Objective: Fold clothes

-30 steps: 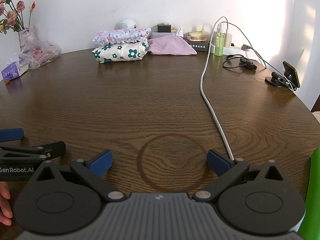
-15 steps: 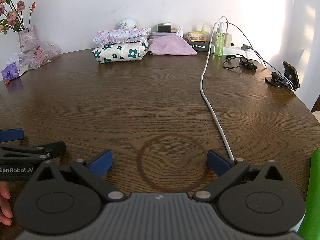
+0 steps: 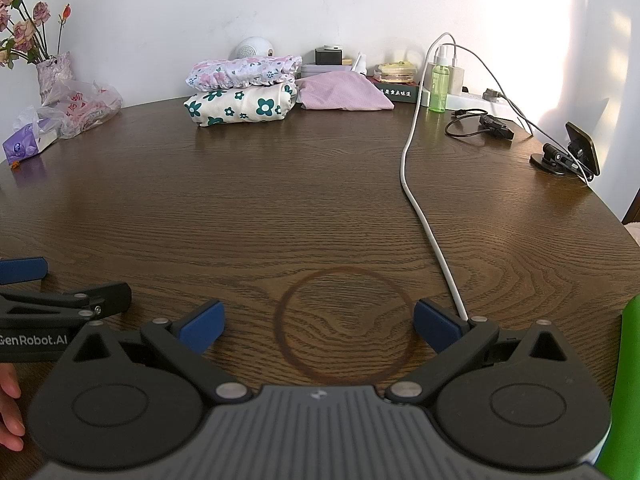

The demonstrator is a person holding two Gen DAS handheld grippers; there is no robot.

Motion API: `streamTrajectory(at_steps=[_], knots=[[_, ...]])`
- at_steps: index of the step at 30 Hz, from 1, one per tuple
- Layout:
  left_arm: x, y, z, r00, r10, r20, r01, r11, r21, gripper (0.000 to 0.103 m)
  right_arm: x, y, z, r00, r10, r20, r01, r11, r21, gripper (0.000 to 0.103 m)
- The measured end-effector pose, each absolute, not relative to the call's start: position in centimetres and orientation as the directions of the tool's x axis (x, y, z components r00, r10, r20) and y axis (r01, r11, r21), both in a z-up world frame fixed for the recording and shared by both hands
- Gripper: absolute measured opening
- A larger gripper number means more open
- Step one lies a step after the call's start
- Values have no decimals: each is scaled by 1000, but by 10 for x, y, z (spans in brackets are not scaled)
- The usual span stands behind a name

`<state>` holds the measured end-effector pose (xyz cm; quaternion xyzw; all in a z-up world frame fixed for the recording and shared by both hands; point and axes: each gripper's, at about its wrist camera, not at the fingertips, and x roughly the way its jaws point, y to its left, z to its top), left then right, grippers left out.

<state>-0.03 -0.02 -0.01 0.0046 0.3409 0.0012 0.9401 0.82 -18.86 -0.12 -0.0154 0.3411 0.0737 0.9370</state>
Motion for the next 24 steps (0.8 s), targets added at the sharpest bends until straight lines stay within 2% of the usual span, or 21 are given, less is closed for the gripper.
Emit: streamTrajectory(at_steps=[24], knots=[[-1,1,0,767,5,-641,1,1000,9,103,7,-190,-1,756,127,-642,-150,989,19,102]])
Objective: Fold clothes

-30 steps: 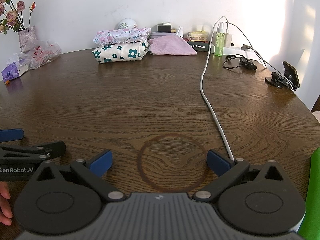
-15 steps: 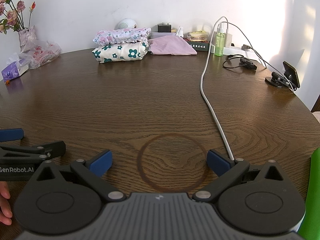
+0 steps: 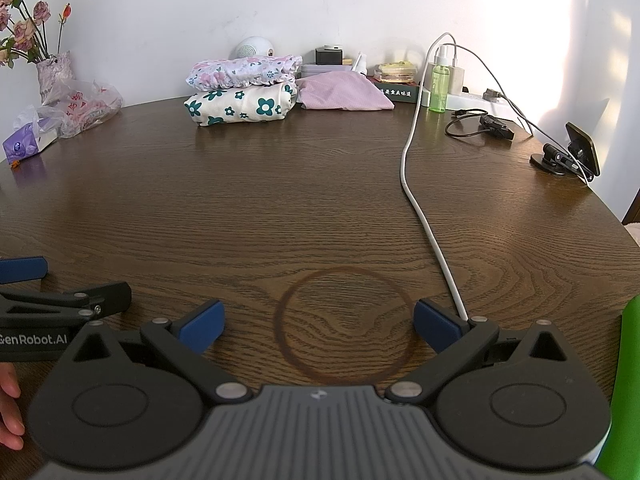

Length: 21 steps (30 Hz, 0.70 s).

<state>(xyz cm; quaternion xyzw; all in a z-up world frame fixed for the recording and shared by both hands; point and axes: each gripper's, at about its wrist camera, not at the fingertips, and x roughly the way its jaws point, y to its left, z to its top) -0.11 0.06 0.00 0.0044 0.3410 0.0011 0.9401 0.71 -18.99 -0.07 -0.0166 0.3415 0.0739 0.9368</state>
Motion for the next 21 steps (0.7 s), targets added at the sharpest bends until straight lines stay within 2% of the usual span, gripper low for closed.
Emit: streamTrajectory(at_steps=[21], knots=[[-1,1,0,767,6,-641,1,1000,10,103,8,-190,-2,756,128,-642,-152,988,18,102]])
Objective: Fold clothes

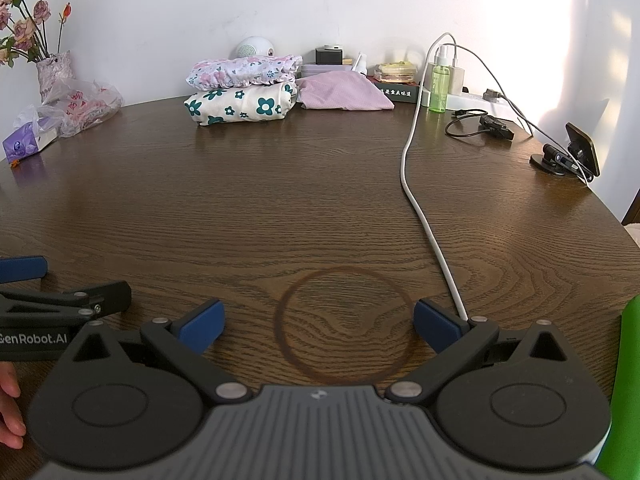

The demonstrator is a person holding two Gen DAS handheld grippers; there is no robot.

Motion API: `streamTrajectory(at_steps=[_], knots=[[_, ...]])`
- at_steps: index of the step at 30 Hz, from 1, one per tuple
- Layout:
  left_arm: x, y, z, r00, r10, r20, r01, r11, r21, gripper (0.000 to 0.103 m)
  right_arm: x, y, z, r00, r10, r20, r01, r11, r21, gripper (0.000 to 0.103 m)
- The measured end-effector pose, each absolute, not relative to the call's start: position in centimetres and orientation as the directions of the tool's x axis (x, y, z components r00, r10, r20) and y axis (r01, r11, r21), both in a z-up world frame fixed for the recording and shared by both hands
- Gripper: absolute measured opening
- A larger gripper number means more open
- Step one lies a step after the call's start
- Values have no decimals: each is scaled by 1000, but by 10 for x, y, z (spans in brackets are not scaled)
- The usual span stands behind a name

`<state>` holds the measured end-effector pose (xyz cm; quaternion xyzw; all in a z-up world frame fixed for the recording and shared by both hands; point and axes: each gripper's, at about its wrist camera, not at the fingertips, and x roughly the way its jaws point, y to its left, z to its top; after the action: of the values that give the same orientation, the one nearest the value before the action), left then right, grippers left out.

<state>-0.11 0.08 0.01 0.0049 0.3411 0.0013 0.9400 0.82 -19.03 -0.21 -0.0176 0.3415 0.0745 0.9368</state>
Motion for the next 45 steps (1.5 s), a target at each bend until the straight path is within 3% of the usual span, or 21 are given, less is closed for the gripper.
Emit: streamTrajectory(at_steps=[25,28,32,35,38,41,45], knots=[[5,-1,2,756,9,-655,-10,1000,2,103,8,-189,-5,756,122,-643,-151,988,10,102],[10,9,15,749,-50,-661,-21,995,-100,101,8,-192,-4,747,140,-651,-169,985,17,103],[35,9,66,822,-122,-557,17,982,-190,102,16,-212,28,683,218,-697,-217,972,91,103],[79,-5,108,849,-177,-499,82,975,-207,102,23,-243,89,719,308,-623,-255,951,175,103],[133,-22,136,868,-246,-432,115,945,-306,102,55,-271,154,745,387,-544,-306,922,237,103],[197,-46,136,867,-263,-424,41,884,-465,102,125,-289,206,756,399,-519,-316,917,244,103],[272,-74,92,834,-195,-516,-199,766,-612,97,253,-305,228,716,413,-563,-253,905,342,103]])
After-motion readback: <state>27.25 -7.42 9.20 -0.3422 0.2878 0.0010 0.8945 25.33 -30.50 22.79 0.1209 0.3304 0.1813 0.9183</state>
